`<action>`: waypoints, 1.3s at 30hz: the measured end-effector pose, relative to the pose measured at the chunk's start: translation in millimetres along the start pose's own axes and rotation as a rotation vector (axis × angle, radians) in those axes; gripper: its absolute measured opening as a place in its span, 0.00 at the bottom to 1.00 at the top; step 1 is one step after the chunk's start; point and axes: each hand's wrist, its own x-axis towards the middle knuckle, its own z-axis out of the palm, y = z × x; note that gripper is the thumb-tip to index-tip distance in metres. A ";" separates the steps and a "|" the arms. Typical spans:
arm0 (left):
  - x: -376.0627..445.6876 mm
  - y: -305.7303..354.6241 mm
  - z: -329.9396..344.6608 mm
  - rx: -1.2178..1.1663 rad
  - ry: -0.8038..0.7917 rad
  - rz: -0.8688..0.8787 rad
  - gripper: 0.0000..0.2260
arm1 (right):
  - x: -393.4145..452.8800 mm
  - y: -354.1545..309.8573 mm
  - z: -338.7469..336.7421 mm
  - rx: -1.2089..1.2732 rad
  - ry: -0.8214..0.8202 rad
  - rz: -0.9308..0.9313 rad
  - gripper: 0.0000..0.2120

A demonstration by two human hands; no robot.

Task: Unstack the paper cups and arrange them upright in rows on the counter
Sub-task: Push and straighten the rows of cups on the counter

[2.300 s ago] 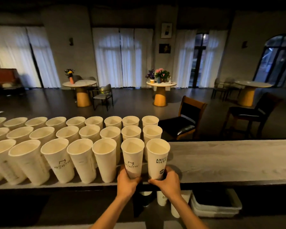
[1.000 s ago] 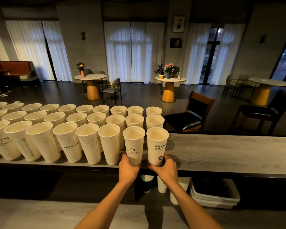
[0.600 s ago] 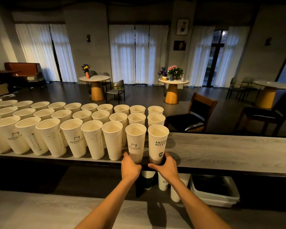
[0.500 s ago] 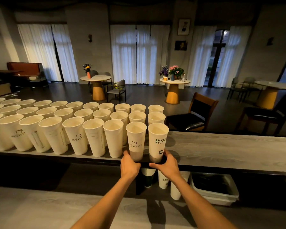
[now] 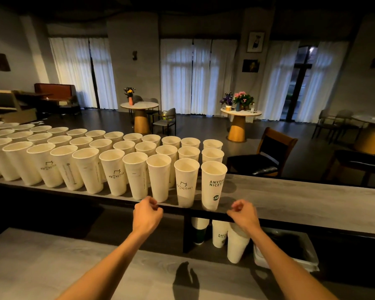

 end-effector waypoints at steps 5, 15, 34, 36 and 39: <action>9.1 0.6 -19.1 -0.005 0.043 0.056 0.08 | -6.7 0.4 3.9 0.058 0.007 -0.007 0.09; 36.1 94.8 -35.8 -0.164 0.049 0.484 0.03 | 24.1 -46.2 -3.4 0.289 0.226 -0.008 0.06; 105.7 147.5 -13.7 0.659 -0.479 1.007 0.38 | 94.6 -111.6 10.4 0.402 0.221 0.159 0.31; 108.6 149.2 -11.6 0.729 -0.519 1.034 0.39 | 88.1 -98.2 16.7 0.488 0.214 0.208 0.35; 110.0 152.9 -10.5 0.765 -0.529 1.040 0.39 | 79.9 -90.2 23.4 0.614 0.150 0.262 0.37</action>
